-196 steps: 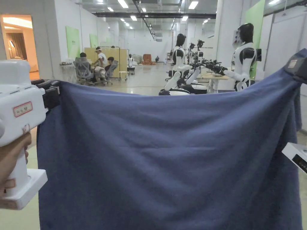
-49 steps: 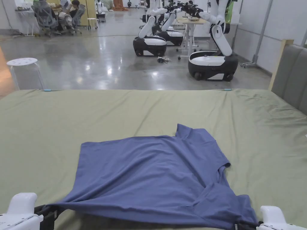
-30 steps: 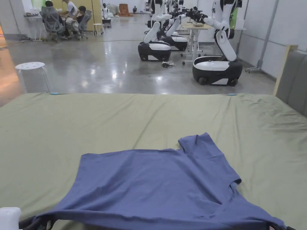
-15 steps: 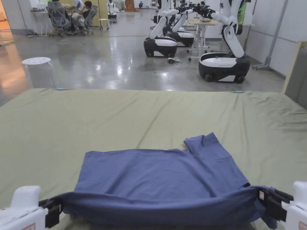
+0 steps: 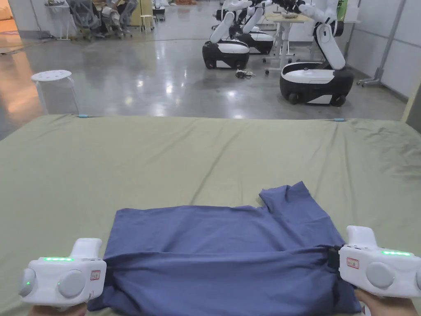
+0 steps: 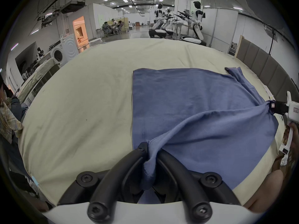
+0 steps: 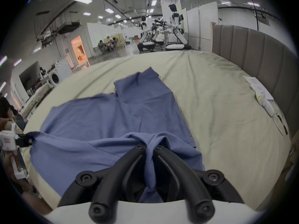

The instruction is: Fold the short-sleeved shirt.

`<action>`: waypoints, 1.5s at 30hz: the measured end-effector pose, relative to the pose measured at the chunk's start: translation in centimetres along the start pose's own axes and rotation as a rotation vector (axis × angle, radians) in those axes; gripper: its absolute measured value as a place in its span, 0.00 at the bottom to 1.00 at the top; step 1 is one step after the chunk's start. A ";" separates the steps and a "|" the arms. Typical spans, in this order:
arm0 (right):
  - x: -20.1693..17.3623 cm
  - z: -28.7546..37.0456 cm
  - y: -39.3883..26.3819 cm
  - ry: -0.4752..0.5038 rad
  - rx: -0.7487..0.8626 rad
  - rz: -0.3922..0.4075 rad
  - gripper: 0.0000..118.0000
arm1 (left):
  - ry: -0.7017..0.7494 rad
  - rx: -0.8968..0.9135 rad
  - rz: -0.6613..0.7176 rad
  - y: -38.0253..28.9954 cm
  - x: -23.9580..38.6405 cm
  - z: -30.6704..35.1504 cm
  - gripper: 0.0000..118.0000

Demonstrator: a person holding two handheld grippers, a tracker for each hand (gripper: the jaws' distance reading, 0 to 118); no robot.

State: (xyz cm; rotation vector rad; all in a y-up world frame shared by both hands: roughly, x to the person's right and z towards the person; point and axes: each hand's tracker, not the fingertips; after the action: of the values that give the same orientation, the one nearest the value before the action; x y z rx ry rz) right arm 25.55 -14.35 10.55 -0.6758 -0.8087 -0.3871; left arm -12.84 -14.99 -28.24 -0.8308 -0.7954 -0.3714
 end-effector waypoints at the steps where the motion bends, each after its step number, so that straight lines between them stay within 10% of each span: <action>1: -0.3 0.0 -0.1 -0.002 0.005 0.012 0.06 | -0.009 0.007 0.003 -0.1 0.0 -0.1 0.01; 3: -0.4 0.6 -0.5 0.001 0.021 0.010 0.09 | -0.005 0.025 0.001 -0.2 0.1 0.1 0.08; 6: 0.1 2.4 -0.7 -0.027 0.078 -0.055 1.00 | 0.005 0.077 0.038 -0.5 -0.5 1.5 0.95; 10: 0.8 8.2 -1.9 -0.024 0.299 -0.108 0.94 | -0.192 0.329 0.091 -1.7 -2.0 8.6 0.92; 16: 1.1 22.1 -5.8 0.031 0.565 -0.043 1.00 | -0.075 0.625 -0.044 -6.9 -1.0 23.1 0.93; 18: 1.3 27.1 -8.4 0.067 0.694 -0.028 0.91 | -0.009 0.745 -0.038 -10.3 -0.3 27.0 0.65; 20: 0.5 29.9 -11.0 0.018 0.847 0.008 0.40 | 0.055 0.831 0.012 -12.8 0.5 28.8 0.02; 21: 0.2 30.7 -12.2 -0.086 0.831 0.012 0.09 | 0.060 0.751 0.081 -14.0 0.5 29.1 0.01; 22: 0.0 31.4 -12.7 -0.136 0.802 0.012 0.01 | 0.013 0.717 0.088 -14.6 0.2 29.1 0.01; 32: 1.1 30.9 -12.5 -0.036 0.706 -0.007 0.01 | -0.103 0.446 0.020 -11.0 -0.8 19.2 0.01; 34: 0.9 30.9 -12.2 -0.026 0.712 -0.019 0.01 | -0.125 0.388 0.035 -9.0 -1.7 16.2 0.05; 38: 0.7 30.4 -11.7 -0.021 0.699 -0.028 0.01 | -0.122 0.206 0.143 -5.9 -2.3 9.4 0.85; 40: 0.9 30.2 -11.5 -0.017 0.692 -0.040 0.01 | -0.153 0.017 0.103 -5.2 -2.4 6.2 0.98; 45: 1.2 30.1 -11.0 -0.010 0.685 -0.072 0.01 | -0.070 0.041 -0.013 -4.0 -0.7 2.2 0.94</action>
State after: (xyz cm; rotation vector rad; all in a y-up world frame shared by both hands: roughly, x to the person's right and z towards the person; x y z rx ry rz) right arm 4.13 -1.87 30.94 -0.0099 -0.9074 -0.1495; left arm -16.65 -15.88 -25.82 -0.8045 -0.8712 -0.3376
